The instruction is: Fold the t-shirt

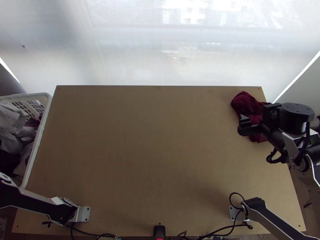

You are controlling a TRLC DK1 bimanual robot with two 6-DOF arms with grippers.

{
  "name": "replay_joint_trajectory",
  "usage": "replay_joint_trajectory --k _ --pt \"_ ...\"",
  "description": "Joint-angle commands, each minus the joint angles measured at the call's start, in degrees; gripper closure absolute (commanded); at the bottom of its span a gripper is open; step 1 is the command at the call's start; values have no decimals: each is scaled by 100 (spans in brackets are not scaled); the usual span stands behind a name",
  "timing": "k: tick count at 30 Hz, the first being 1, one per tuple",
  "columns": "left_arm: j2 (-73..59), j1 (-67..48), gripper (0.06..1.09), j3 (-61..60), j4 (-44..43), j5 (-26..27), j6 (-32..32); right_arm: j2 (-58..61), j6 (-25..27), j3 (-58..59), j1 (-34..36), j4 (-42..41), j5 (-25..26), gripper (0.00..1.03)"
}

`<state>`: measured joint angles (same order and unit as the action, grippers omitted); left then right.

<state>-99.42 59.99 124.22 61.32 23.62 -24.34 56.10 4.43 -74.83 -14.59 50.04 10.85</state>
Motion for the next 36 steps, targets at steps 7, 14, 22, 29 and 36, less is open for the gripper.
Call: replay_joint_trajectory --k 7,14,22,29,36 --pt "810 -31 105 990 -1465 512 1616 -239 -91 100 97 6 -198 5" --pt "1627 -479 105 612 -1781 600 1898 -310 -100 100 141 14 -198 5" --pt "2357 -1288 105 -663 -1228 662 1230 -503 -91 337 176 67 -224 5" --pt "3807 -2026 105 -3387 -1236 723 518 -582 -65 434 185 102 -241 5" --pt "4677 -3766 105 -4908 -1096 627 702 -732 -65 733 193 120 -241 5"
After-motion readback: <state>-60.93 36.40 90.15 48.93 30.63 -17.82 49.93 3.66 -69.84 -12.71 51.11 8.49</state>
